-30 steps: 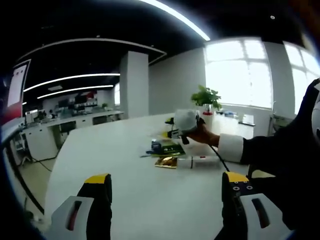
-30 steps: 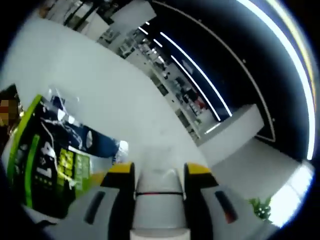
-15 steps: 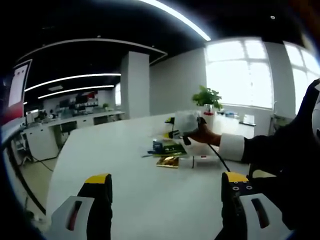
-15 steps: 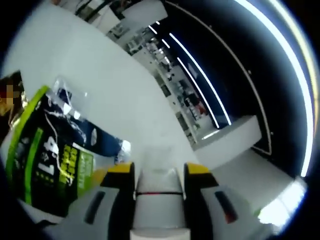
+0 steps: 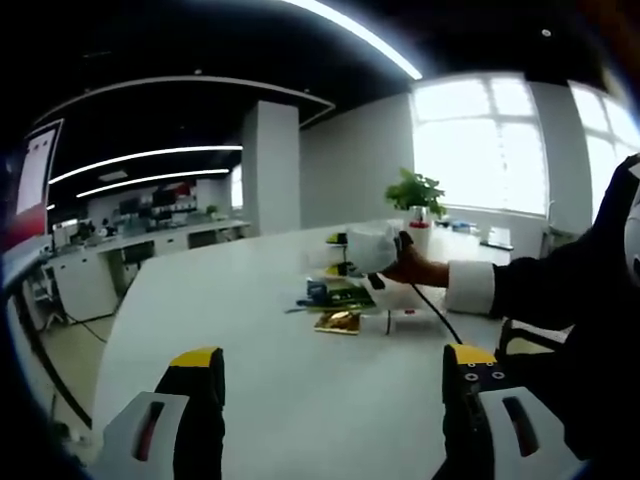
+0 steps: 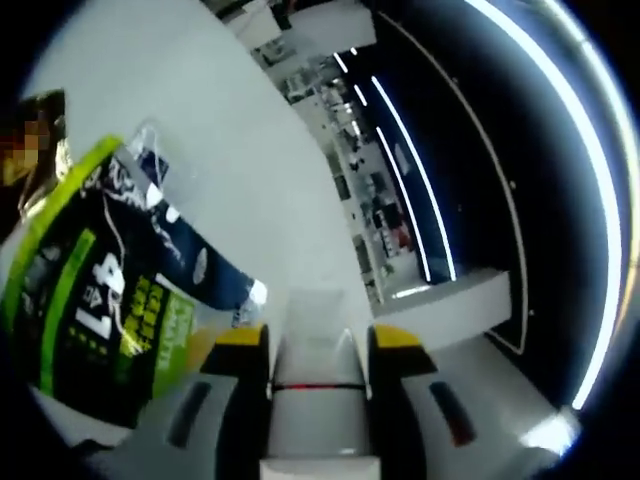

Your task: Arrange the skincare products in the storage area until every visible bottle or jar stands upright without overlapping.

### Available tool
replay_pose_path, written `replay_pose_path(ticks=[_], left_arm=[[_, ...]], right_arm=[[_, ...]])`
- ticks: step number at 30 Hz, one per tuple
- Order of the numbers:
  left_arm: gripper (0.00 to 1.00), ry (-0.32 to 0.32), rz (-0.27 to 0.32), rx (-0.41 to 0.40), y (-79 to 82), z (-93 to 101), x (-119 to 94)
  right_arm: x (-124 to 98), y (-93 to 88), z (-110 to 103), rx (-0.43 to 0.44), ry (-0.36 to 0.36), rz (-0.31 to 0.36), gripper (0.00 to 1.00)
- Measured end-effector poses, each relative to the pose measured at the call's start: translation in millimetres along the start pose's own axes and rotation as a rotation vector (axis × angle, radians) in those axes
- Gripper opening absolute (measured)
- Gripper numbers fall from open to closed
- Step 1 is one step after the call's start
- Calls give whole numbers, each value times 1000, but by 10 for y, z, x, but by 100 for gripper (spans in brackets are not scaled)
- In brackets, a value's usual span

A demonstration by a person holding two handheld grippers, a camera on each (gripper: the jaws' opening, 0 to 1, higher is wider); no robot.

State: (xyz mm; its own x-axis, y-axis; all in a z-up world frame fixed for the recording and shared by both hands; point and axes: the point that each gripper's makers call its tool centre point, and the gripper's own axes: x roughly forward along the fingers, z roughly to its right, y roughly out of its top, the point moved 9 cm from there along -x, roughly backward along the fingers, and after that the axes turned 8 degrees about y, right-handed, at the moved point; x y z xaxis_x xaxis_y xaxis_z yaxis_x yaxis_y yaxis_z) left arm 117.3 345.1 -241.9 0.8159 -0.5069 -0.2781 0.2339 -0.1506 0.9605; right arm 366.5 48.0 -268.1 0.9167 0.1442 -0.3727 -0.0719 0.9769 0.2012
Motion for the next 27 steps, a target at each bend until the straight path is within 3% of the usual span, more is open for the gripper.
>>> replay_pose_path(ticks=[9,12,17,25,27], left_arm=[[92,-4,0,-7,-14,-6,3],[92,-7,-2,-7,-18,1,10],[92,-11,0,-10,-16,10,22],[92,-30,17,-22,-12,30,38],[92,-34,19,-25,-11,40,41]], right_arm=[[-108,23,1,-150,-4,-25,37],[-43,28,24,-191,-2,-24,37],[-82,63,68,-218,-22,-9,37],[-367,142,86,-272,-52,26,37],[-336,144,118,-285,-65,36,37]])
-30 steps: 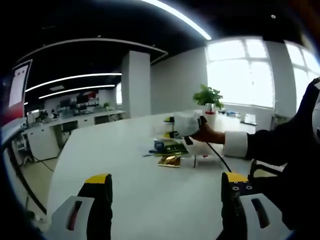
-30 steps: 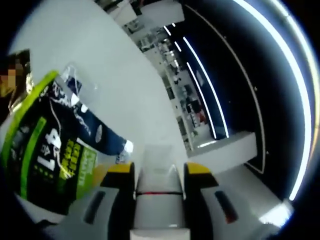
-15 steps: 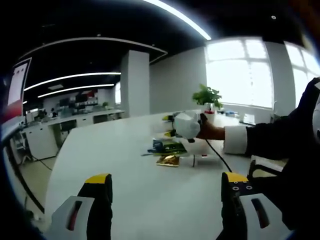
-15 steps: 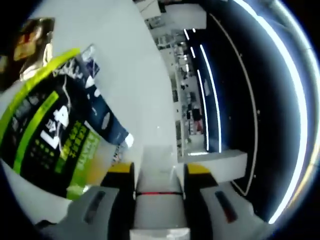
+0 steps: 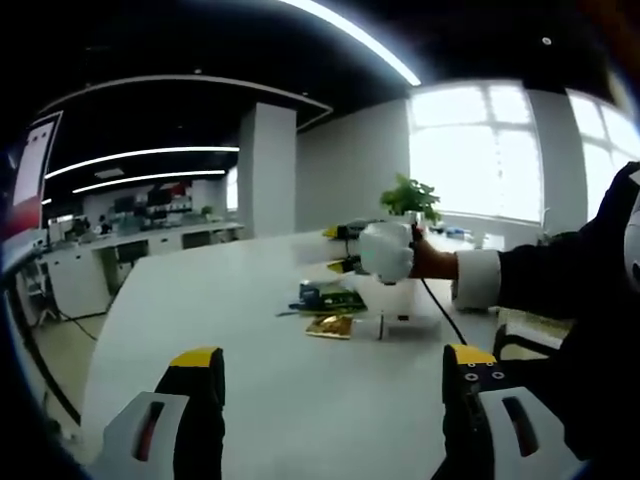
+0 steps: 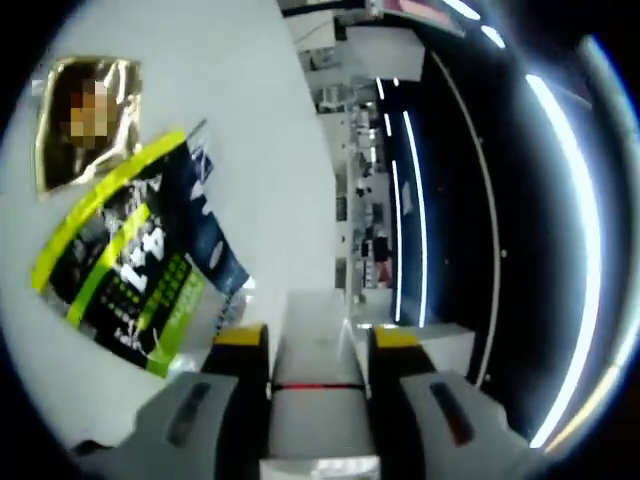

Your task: Arrange the skincare products in the storage area until every visible bottle or jar stands upright without overlapping.

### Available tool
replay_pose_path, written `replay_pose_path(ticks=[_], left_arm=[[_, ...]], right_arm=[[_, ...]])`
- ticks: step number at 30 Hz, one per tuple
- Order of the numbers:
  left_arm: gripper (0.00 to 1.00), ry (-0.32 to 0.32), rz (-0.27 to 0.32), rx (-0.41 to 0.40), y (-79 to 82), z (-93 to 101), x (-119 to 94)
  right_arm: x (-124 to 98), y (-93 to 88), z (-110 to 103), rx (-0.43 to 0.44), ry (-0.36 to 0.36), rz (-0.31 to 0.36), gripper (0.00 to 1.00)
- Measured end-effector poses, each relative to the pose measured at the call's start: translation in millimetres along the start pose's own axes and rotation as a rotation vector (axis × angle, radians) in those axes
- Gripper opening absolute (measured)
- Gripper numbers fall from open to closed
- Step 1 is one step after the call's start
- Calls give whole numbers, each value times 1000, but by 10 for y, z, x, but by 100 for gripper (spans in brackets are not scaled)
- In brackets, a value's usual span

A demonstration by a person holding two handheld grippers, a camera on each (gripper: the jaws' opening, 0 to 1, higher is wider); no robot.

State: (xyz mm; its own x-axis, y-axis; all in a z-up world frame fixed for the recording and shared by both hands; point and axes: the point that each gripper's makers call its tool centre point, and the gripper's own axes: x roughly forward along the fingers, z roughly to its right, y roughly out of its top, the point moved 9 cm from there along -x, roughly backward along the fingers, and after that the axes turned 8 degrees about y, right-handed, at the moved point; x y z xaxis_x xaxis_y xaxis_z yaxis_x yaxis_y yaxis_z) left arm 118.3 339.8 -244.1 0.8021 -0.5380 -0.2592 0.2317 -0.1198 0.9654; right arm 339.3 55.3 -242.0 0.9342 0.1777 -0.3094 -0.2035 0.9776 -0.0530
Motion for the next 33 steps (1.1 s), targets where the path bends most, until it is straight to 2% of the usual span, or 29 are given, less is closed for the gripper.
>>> replay_pose_path(ticks=[6,17,18,19,23,28,29,33], left_arm=[[89,-9,14,-5,2,19,15],[89,-46,26,-28,-3,89,59],[89,-61,33,-36,-1,102,62],[89,-101,59,-59,13,130,62],[89,-165,123,-123,57,141,41],[87,-170,152,-144,74,113,29],[87,-164,151,-143,70,107,30],[85,-165,157,-146,62,107,46]], right_arm=[[-269,104,63,-23,-31,65,37],[-933,412,189,-16,-78,212,37],[-984,439,197,-18,-79,224,37],[-1010,459,209,-12,-71,239,37],[-1196,544,234,-21,-78,286,37],[-1450,636,265,-17,-93,372,37],[-1410,619,289,-12,-94,381,37],[-1574,665,322,-5,-114,428,37]])
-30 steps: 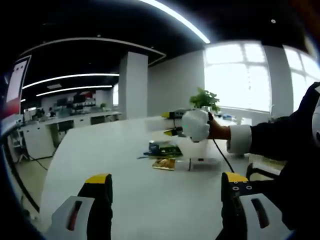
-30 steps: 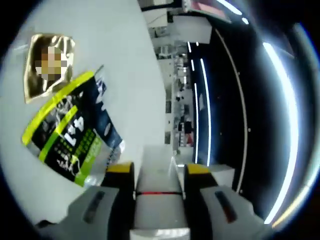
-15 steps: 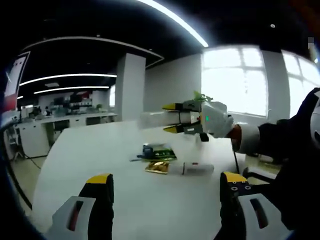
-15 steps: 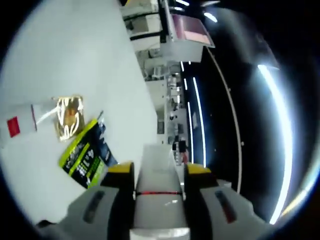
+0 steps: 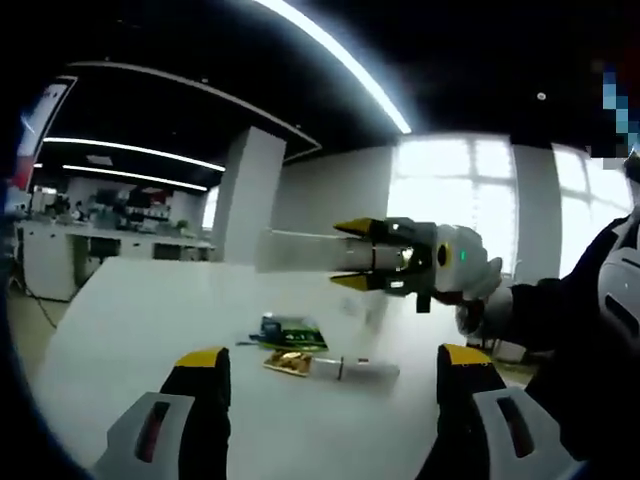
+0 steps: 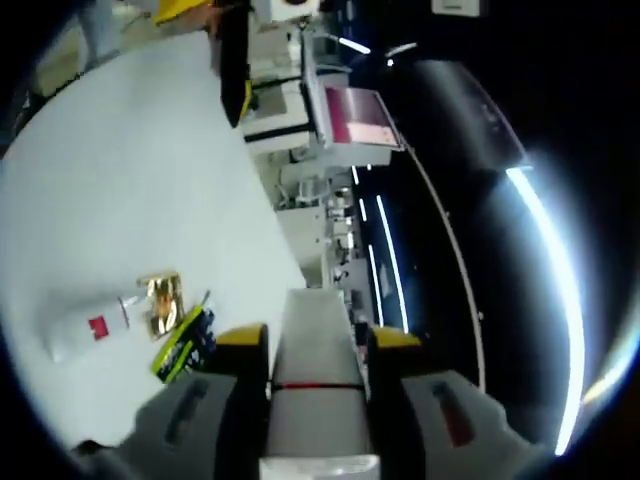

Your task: Arrange the skincare products in the storage area until every visible bottle or jar stands upright without overlapping.

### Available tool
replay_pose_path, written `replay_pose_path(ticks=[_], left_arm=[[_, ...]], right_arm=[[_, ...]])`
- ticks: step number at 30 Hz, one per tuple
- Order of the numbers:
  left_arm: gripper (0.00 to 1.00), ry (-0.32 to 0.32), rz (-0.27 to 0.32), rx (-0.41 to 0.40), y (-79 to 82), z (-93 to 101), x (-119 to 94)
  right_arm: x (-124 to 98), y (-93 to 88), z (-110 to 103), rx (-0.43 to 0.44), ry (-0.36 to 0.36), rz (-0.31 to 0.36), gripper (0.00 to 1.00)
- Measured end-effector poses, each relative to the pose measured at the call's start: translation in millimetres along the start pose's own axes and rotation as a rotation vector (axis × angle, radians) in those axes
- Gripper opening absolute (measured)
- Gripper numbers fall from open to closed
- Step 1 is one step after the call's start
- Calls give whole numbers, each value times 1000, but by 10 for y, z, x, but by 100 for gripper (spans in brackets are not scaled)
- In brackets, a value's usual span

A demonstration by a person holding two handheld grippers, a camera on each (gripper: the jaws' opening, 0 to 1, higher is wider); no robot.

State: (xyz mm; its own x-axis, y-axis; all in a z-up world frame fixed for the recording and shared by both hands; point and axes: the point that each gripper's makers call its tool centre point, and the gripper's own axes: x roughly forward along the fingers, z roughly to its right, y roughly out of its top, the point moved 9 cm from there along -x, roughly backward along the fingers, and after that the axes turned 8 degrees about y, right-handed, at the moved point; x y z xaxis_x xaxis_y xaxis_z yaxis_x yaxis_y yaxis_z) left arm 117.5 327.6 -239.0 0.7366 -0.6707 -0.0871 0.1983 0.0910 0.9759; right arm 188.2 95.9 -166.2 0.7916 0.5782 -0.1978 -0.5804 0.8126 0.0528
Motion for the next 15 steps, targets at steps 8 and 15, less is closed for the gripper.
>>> replay_pose_path(ticks=[8,15], left_arm=[[83,-29,20,-24,-3,61,50],[83,-53,18,-52,-9,121,80]], right_arm=[[-190,226,-2,-28,-10,59,37],[-328,414,-1,-93,-36,101,37]])
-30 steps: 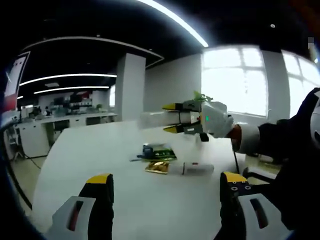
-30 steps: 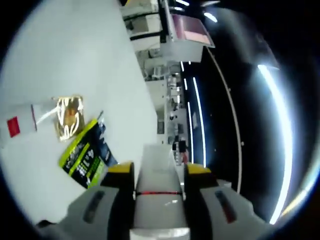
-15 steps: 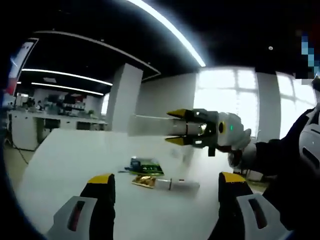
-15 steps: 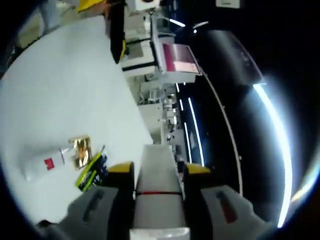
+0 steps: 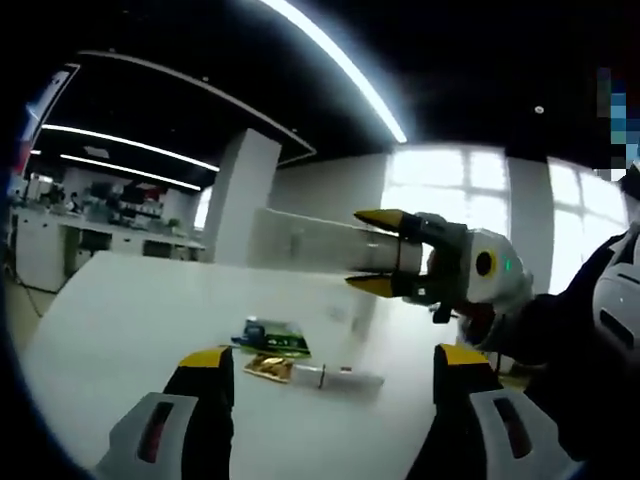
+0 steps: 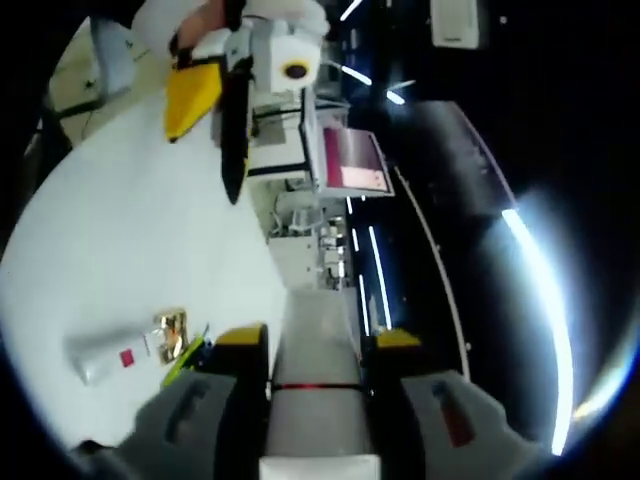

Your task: Arrange the skincare products in the storage area until every visible bottle or jar stands upright without overlapping.

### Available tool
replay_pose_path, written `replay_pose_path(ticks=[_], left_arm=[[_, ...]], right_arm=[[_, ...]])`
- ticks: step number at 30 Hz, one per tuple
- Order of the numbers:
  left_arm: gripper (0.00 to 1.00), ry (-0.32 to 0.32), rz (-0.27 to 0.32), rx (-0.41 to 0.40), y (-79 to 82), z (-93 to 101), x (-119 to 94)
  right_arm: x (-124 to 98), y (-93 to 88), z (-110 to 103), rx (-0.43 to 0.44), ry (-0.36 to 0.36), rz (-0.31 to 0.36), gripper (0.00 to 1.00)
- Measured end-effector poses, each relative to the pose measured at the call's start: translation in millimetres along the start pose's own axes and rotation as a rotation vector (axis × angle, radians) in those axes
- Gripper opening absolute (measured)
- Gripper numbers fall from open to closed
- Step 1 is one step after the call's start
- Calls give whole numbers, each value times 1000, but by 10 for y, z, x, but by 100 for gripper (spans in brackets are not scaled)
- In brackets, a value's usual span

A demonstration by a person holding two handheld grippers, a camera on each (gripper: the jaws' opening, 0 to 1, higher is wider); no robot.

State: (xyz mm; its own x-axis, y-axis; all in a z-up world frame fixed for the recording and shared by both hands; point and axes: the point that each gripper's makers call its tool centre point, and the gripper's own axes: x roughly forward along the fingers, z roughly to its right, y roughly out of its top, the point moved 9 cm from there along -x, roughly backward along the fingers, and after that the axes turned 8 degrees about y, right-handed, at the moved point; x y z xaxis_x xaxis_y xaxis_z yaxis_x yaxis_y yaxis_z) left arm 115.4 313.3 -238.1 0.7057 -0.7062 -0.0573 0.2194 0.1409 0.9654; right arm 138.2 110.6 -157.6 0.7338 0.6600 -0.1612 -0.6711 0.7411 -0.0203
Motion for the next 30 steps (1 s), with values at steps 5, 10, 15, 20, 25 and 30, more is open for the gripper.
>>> replay_pose_path(ticks=[5,10,15,20,25,30], left_arm=[[80,-25,23,-18,15,32,-1],[77,-29,40,-2,35,31,-17],[70,-61,84,-33,67,27,-42],[59,-87,126,-88,94,37,-64],[54,-99,144,-113,105,46,-69],[53,-109,172,-128,119,58,-67]], right_arm=[[-54,119,10,-68,-12,43,37],[-122,239,-1,-100,-24,90,37],[-151,324,-13,-137,-30,115,37],[-175,389,-44,-168,-40,123,37],[-224,466,-31,-166,-49,143,37],[-245,533,-36,-159,-54,162,37]])
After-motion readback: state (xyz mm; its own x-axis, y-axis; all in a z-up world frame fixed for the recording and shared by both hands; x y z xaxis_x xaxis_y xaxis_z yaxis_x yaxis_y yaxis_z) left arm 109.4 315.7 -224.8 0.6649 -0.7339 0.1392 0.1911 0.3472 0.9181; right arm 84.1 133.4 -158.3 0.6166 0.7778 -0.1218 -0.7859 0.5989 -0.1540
